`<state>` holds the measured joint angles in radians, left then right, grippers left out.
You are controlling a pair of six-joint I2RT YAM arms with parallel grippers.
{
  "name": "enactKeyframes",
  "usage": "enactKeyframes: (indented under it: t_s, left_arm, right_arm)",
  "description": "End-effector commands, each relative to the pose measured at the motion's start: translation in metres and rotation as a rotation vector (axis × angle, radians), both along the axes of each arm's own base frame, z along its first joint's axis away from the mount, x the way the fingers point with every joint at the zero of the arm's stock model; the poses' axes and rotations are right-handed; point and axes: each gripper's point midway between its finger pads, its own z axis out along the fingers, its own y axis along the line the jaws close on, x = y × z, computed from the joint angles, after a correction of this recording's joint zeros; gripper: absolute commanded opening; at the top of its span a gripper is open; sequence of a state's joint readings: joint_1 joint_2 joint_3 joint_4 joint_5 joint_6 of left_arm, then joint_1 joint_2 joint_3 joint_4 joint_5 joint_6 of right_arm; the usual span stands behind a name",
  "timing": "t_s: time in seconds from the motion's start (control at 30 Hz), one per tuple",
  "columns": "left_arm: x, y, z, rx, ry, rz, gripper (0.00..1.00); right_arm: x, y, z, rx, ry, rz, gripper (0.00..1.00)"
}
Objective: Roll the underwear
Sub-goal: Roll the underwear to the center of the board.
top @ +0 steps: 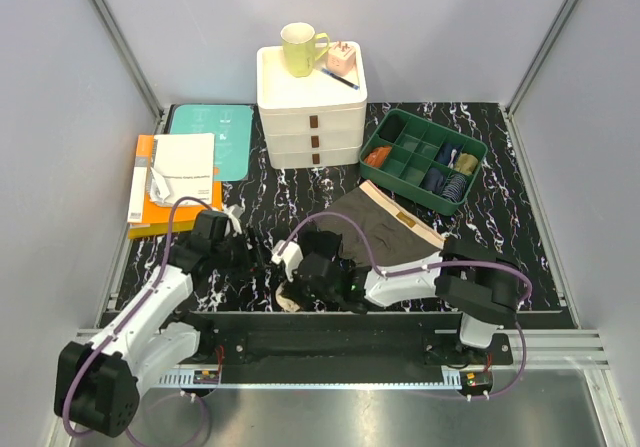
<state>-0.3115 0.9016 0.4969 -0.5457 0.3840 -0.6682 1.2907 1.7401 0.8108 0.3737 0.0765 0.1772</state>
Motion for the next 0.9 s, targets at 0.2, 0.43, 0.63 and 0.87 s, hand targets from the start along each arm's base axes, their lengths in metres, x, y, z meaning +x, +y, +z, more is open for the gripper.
enactKeyframes:
  t_s: [0.2, 0.43, 0.63, 0.87]
  left_arm:
    - [0.028, 0.008, 0.040, -0.014, -0.260, 0.071, 0.66]
    - [0.030, -0.013, 0.040, -0.105, -0.398, 0.058, 0.64]
    - [0.032, -0.035, 0.039, -0.107, -0.518, -0.020, 0.64]
    - [0.042, -0.043, 0.023, -0.099, -0.589, -0.041, 0.63]
  right_arm:
    - [0.011, -0.008, 0.032, 0.218, 0.460, 0.024, 0.00]
    - [0.038, -0.020, 0.031, 0.288, 0.672, -0.026, 0.00]
    - [0.048, -0.028, 0.020, 0.316, 0.834, -0.043, 0.00]
    - [0.060, -0.039, 0.003, 0.304, 0.925, -0.086, 0.00]
